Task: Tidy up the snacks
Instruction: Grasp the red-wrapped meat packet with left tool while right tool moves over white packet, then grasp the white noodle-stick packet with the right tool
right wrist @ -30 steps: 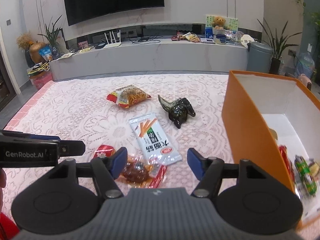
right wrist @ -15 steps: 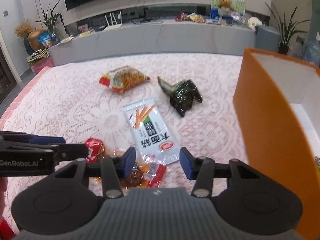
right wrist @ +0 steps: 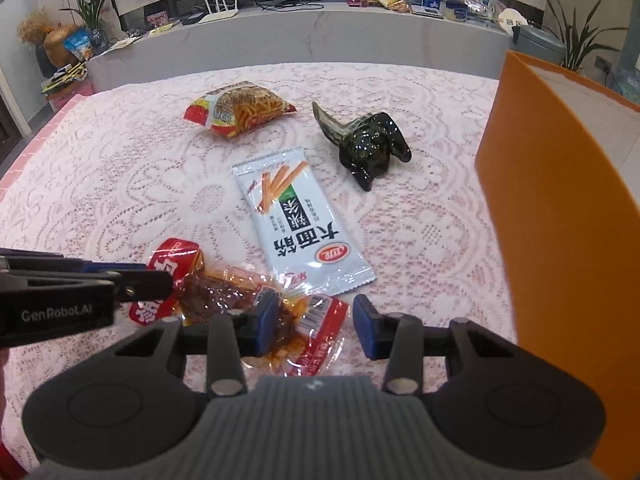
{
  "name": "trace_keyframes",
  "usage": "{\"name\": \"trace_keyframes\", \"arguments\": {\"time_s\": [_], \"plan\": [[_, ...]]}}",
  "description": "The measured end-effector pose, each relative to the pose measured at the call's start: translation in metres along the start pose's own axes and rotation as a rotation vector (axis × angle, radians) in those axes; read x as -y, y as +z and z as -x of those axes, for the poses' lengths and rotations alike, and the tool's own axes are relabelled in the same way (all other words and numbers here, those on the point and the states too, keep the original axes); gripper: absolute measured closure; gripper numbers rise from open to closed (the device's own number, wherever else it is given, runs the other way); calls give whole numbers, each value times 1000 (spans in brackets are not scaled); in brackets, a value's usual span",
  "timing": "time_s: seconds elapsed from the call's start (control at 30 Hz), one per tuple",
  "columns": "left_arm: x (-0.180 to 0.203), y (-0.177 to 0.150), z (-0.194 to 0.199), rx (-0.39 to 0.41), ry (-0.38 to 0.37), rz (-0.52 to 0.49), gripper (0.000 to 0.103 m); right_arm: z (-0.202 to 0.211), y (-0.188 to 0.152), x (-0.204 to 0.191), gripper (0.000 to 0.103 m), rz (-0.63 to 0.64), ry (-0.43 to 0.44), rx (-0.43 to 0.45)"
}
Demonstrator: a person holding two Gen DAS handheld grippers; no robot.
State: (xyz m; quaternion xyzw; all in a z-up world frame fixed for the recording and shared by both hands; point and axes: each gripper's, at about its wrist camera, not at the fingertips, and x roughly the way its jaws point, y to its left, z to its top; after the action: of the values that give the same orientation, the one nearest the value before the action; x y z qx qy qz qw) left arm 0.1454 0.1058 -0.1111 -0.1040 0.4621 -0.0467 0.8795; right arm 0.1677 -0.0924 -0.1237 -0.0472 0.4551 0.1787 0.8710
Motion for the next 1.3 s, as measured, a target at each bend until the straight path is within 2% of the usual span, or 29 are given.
{"name": "trace_keyframes", "arguments": {"time_s": [0.1,0.27,0.4,0.5,0.6,0.67,0.7,0.77,0.8,0.83,0.87,1.0,1.13,1.23,1.3], "plan": [[-4,2,12,56,27,31,101,0,-1,3,61,-18,-2,-7],[-14,6,33,145,222,42,102,3,-3,7,61,-36,-13,-2],[-33,2,35,85,284,121,102,4,-4,5,61,-32,12,3],[-37,-6,33,14,249,144,102,6,-4,-4,66,0,46,15],[-32,-14,34,-73,171,137,101,6,-5,-11,67,34,31,19],[-21,-17,31,-138,137,66,91,6,-6,-12,67,38,24,16],[-14,-19,33,-139,144,13,89,6,-6,-11,67,33,23,14],[3,-20,36,-123,190,-131,68,6,-6,-7,67,16,25,11],[10,-19,38,-104,206,-174,62,7,-6,-5,67,3,28,9],[14,-17,41,-79,202,-211,52,7,-6,-2,67,-11,31,9],[17,-14,44,-64,179,-239,48,8,-6,1,67,-22,34,8],[27,1,38,-68,70,-329,41,10,-5,7,67,-42,58,16],[30,8,19,-124,57,-422,41,9,9,7,67,9,88,-8],[26,13,8,-124,-32,-398,40,7,26,5,67,92,107,-6],[24,13,1,-118,-44,-386,40,0,34,2,66,141,105,0]]}}
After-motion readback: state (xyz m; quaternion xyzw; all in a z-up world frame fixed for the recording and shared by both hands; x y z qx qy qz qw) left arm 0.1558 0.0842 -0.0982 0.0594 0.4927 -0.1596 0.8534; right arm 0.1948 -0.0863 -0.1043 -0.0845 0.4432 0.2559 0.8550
